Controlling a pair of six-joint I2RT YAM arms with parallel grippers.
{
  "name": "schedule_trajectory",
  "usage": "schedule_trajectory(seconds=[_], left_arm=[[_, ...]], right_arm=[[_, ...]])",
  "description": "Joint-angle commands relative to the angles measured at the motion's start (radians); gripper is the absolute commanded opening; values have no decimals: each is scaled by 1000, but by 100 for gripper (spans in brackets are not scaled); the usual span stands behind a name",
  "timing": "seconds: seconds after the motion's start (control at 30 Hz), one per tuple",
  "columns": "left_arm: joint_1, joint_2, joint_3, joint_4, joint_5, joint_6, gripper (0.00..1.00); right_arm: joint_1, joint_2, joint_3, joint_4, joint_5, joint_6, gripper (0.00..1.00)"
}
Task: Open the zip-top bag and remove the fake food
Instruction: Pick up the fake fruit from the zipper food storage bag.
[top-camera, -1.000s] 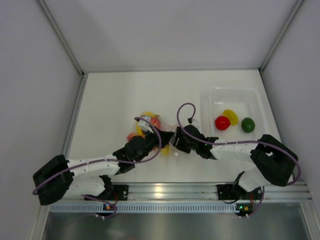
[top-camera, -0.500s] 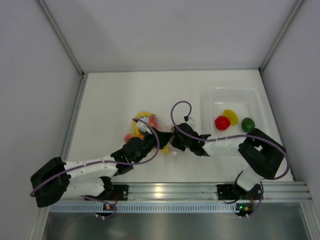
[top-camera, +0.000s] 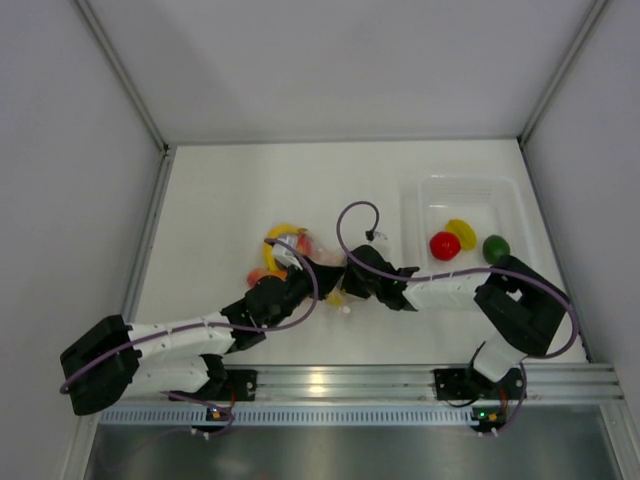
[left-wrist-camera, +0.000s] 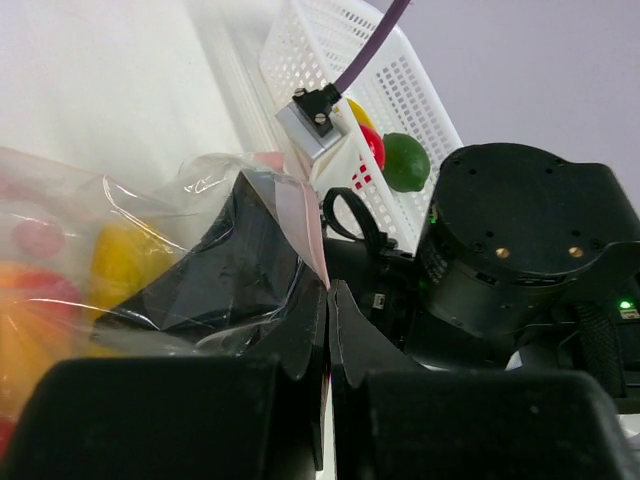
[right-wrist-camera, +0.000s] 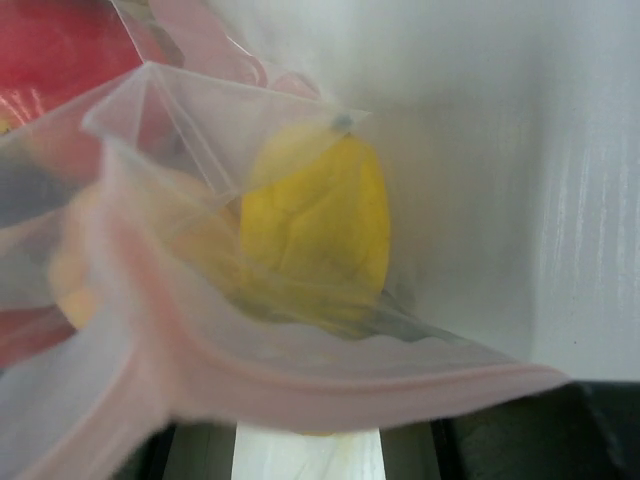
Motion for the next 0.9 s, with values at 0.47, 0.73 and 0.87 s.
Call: schedule_trajectory(seconds=[0.47,0.73,0.87], left_arm=[[-4,-9,-8,68,-99,9,0],[-6,-12,-5,31,-178,-7,0],[-4,-12,-10,33,-186,-4,0]], right_arm=[[115,-221,98,-182,120,-168,28],[170,-354,51,-207,195,-223,28],[170,-420,-20,-202,223,-225,28]])
